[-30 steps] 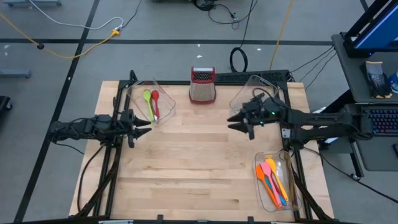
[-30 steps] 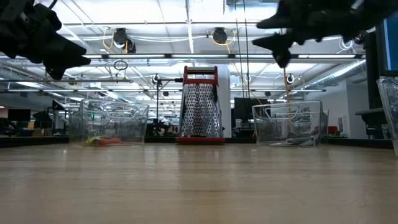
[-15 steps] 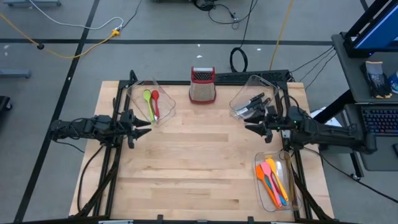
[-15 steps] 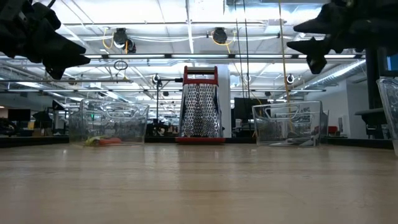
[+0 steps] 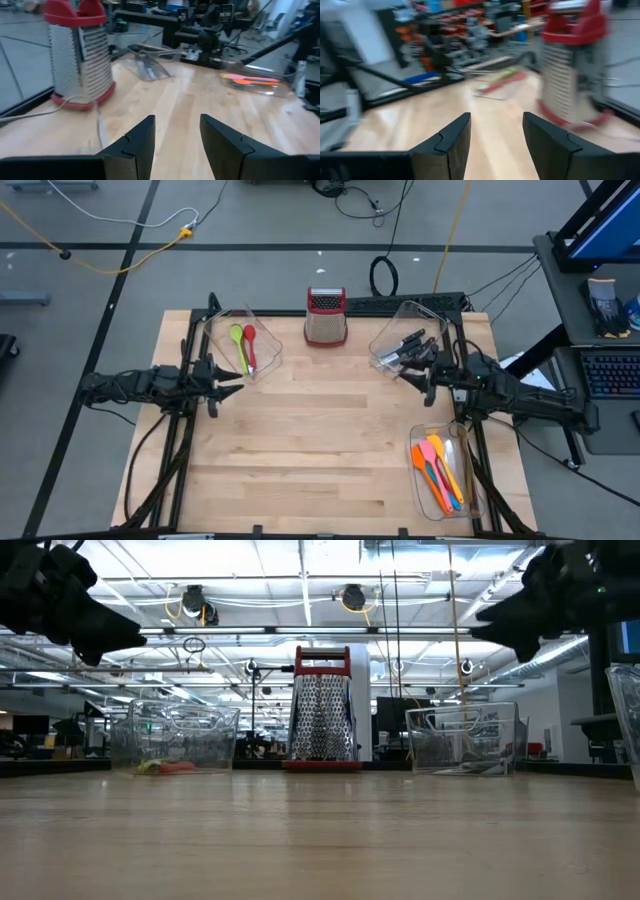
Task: Pick & Place Kitchen Items
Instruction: Return to Home Position
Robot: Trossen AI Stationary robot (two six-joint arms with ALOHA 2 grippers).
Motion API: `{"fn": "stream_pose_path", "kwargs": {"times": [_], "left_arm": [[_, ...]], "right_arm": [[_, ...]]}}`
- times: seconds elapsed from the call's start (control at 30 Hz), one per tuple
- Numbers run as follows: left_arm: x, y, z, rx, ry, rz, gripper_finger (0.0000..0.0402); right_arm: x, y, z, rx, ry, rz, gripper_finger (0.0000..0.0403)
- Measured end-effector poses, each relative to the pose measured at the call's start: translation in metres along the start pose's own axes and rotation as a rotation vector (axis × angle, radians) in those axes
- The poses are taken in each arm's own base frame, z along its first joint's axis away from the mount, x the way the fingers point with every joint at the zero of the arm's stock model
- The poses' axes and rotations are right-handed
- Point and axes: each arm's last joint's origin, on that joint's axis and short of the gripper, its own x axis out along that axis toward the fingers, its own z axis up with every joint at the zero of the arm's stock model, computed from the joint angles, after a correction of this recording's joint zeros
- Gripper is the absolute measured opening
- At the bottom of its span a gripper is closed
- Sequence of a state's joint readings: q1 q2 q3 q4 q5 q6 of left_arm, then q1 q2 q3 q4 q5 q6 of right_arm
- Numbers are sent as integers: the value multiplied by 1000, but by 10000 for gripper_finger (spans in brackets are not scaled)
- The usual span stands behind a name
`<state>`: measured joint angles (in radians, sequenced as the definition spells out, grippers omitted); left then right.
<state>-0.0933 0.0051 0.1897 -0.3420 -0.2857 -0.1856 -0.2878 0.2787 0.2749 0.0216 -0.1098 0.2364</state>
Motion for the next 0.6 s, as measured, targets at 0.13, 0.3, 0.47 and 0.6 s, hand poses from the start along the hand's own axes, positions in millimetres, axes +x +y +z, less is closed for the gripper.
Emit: {"fn": "stream_pose_path", "kwargs": {"times": [0.13, 0.3, 0.47, 0.6], "left_arm": [[5, 1, -12, -5, 25, 28, 157], [11, 1, -20, -34, -1, 31, 157], [11, 0, -16, 11, -35, 5, 157], [11, -2, -17, 24, -19, -84, 157]], "right_arm": [[0, -4, -3, -25, 12, -115, 173], [0, -4, -5, -47, 33, -119, 175], [0, -4, -6, -44, 44, -118, 172], [0, -4, -6, -44, 42, -117, 174]]}}
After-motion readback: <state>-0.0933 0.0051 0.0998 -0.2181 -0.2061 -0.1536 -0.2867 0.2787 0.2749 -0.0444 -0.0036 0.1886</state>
